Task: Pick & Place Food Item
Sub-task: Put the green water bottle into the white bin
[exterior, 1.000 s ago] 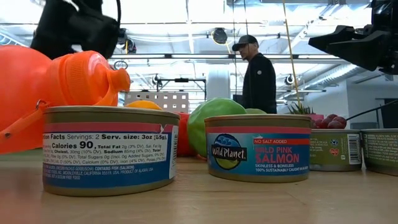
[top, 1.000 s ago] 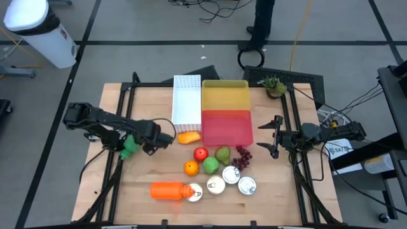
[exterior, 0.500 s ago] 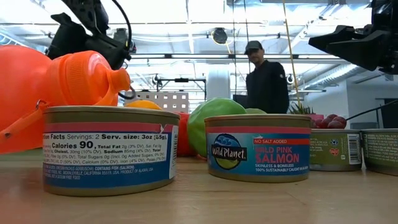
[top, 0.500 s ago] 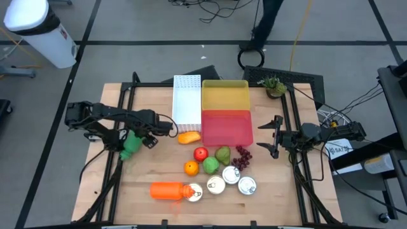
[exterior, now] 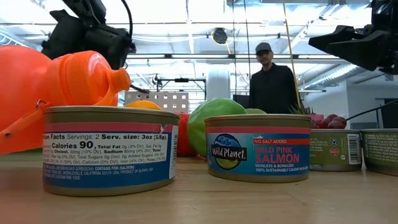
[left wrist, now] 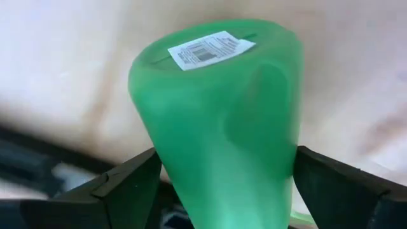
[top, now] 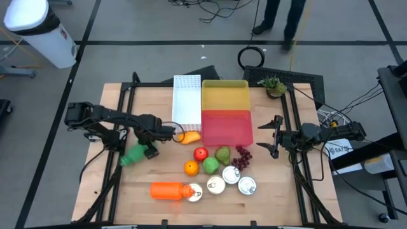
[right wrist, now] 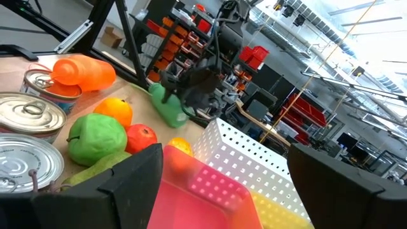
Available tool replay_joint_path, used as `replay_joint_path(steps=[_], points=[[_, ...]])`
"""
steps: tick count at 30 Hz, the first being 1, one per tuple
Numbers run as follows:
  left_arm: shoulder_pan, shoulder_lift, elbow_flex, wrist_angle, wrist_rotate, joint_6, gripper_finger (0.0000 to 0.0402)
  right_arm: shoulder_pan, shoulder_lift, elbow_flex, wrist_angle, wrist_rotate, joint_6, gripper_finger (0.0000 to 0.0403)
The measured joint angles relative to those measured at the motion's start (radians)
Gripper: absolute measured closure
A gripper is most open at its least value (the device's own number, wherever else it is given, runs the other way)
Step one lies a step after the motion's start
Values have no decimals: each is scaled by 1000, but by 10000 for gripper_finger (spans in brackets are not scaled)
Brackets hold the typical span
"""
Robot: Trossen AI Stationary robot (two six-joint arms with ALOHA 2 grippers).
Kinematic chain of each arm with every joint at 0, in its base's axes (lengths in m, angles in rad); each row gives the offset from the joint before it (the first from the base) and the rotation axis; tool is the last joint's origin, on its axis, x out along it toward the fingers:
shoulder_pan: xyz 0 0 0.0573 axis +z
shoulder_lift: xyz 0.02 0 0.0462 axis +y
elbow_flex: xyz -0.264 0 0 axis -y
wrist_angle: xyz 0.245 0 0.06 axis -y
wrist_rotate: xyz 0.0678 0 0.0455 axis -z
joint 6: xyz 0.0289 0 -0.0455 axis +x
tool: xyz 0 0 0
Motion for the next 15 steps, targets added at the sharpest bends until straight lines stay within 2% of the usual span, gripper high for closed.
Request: replay_joint_path(steps=[3,8,15], points=[[-18,1,18,27,58,49,52,0,0,0,0,0,0,87],[-38,-9,76,53,42,40,52,0,0,0,0,0,0,87],[-89,6,42,190,29,13,52,0,0,0,0,0,0,87]])
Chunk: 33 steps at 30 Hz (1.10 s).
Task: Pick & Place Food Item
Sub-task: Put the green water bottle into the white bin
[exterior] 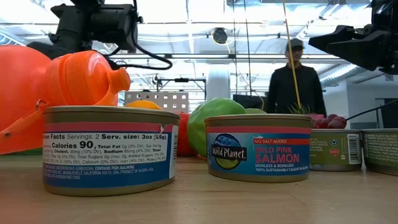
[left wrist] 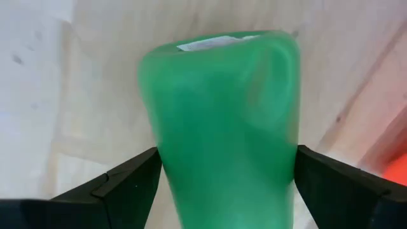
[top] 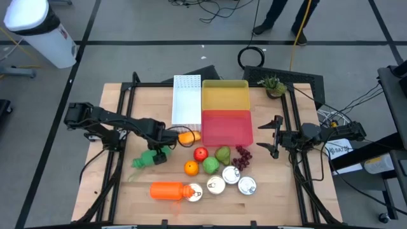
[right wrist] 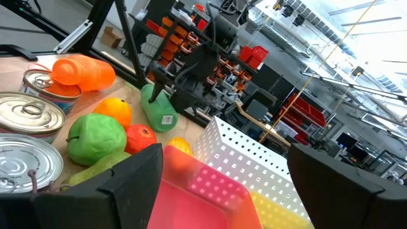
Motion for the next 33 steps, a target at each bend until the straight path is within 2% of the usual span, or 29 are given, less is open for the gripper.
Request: replay_joint_path(steps=[5,10,15,19,23,29,33], points=[[-23,24,-30,65,13,-23,52,0,0,0,0,0,0,87],[-55,25,-32,98,-58,-37,57,0,0,0,0,0,0,87],[-73,0,-18,107,-99,-24,109,0,0,0,0,0,0,87],[-79,-68,14,111,-122,-34,156,0,0,0,0,0,0,87],[-96,-143,51,107,-150,-37,176,0,0,0,0,0,0,87],[-139,-253,125,118,-268,-54,176,0,0,0,0,0,0,87],[-169,-316,152,259,-402,7,178,0,0,0,0,0,0,87]])
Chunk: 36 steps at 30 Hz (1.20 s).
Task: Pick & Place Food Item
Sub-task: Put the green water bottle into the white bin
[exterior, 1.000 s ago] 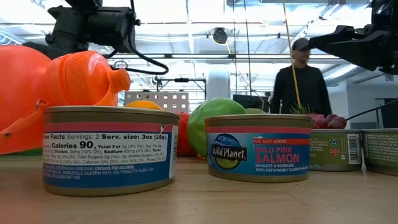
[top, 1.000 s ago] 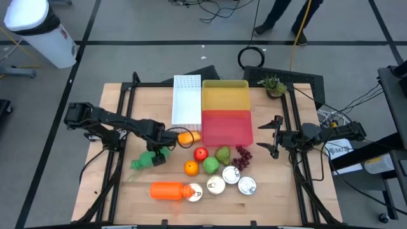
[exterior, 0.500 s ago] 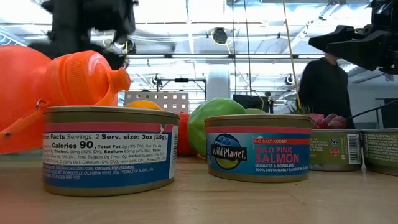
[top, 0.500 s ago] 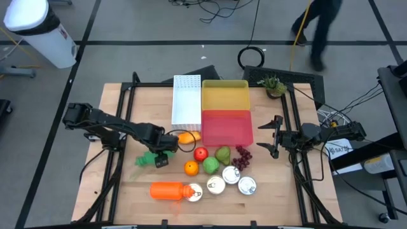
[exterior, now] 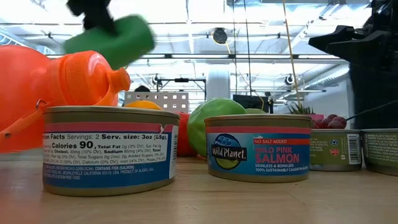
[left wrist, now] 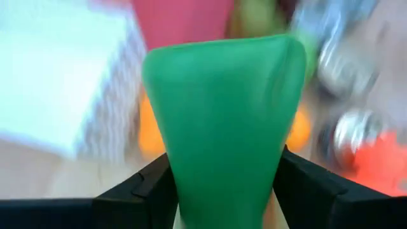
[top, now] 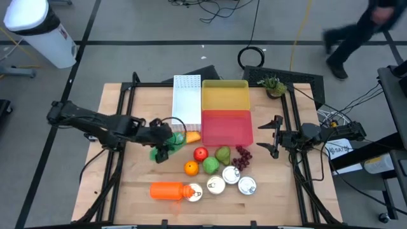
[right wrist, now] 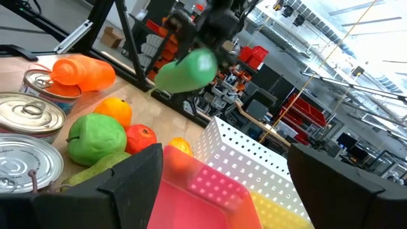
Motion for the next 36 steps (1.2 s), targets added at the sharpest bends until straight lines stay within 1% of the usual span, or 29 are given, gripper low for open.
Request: replay_joint_path(steps=[2,3,6,9,12,14,17,18,20,22,25,28,31,34,36], points=[[-9,-21,-3,133,-59,80,176,0,0,0,0,0,0,87],[-12,-27,-6,207,-72,128,175,0,0,0,0,0,0,87],[-15,-27,-9,378,-72,282,174,0,0,0,0,0,0,87],[-3,-2,-10,518,-39,415,179,0,0,0,12,0,-1,87],[25,19,-11,640,23,520,184,0,1,0,93,0,-30,87],[47,27,-11,689,74,567,183,0,1,0,132,-2,-57,87],[80,46,-11,742,135,590,177,0,1,0,171,-1,-54,87],[90,52,-11,744,143,594,175,0,1,0,184,-6,-43,87],[106,64,-11,745,146,598,174,0,2,0,209,-50,24,87],[120,69,-11,731,126,593,176,0,2,0,237,-114,147,87],[135,79,-11,703,95,574,181,0,2,0,297,-249,305,87],[139,81,-9,623,47,555,181,0,2,0,329,-367,361,87],[138,81,9,502,-21,524,182,0,3,0,333,-475,408,87],[131,81,26,386,-81,481,183,0,4,0,333,-526,469,87],[124,81,40,323,-105,458,182,0,8,0,333,-528,537,87]])
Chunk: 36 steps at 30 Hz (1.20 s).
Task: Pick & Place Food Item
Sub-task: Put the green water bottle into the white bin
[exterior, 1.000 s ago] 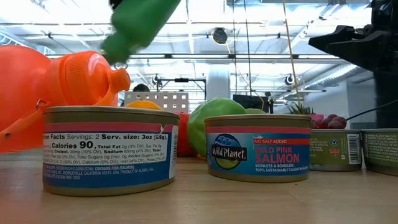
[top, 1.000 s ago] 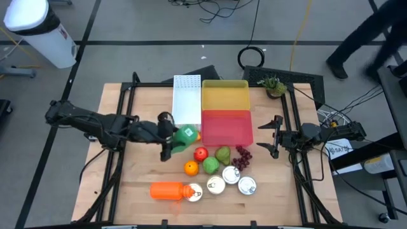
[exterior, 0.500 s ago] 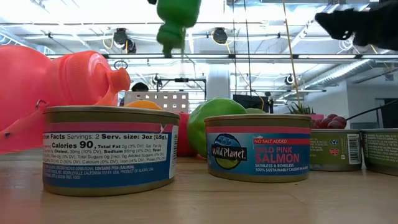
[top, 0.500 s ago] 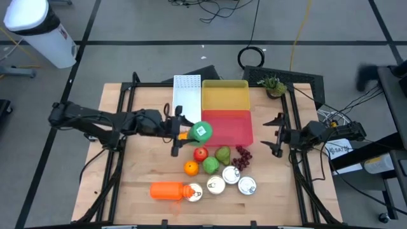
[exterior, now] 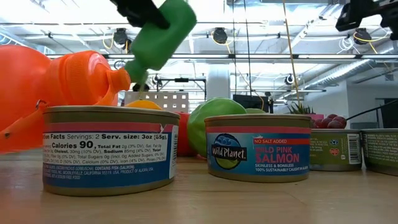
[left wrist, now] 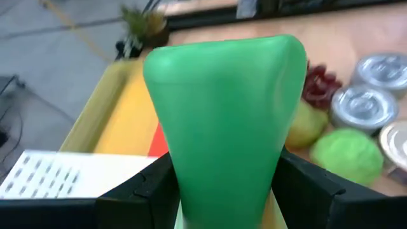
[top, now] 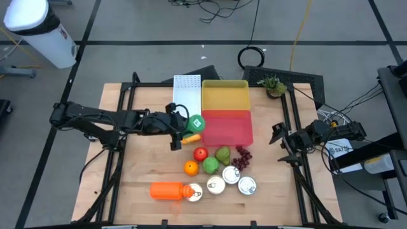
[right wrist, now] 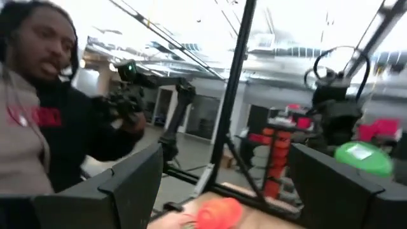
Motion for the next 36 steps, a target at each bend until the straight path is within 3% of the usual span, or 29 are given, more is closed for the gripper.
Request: replay_joint_path(steps=[3,7,9,14,21,27,31,36], points=[[-13,0,16,-83,-10,-34,182,0,7,0,9,93,74,87],[-29,-1,23,-157,-14,-67,186,0,80,-11,35,523,105,87],[-37,-1,23,-191,-28,-79,186,-7,155,-12,81,650,100,87],[-40,13,24,-220,-40,-100,187,-26,465,16,323,657,128,87],[-40,85,26,-208,21,-94,187,-27,987,270,436,649,-129,87],[-40,119,35,-240,32,-94,188,-48,1309,593,312,524,-179,66],[-62,120,93,-291,48,-116,188,-71,1462,767,186,525,-178,49],[-100,120,136,-342,49,-114,188,-90,1600,905,174,524,-178,47]])
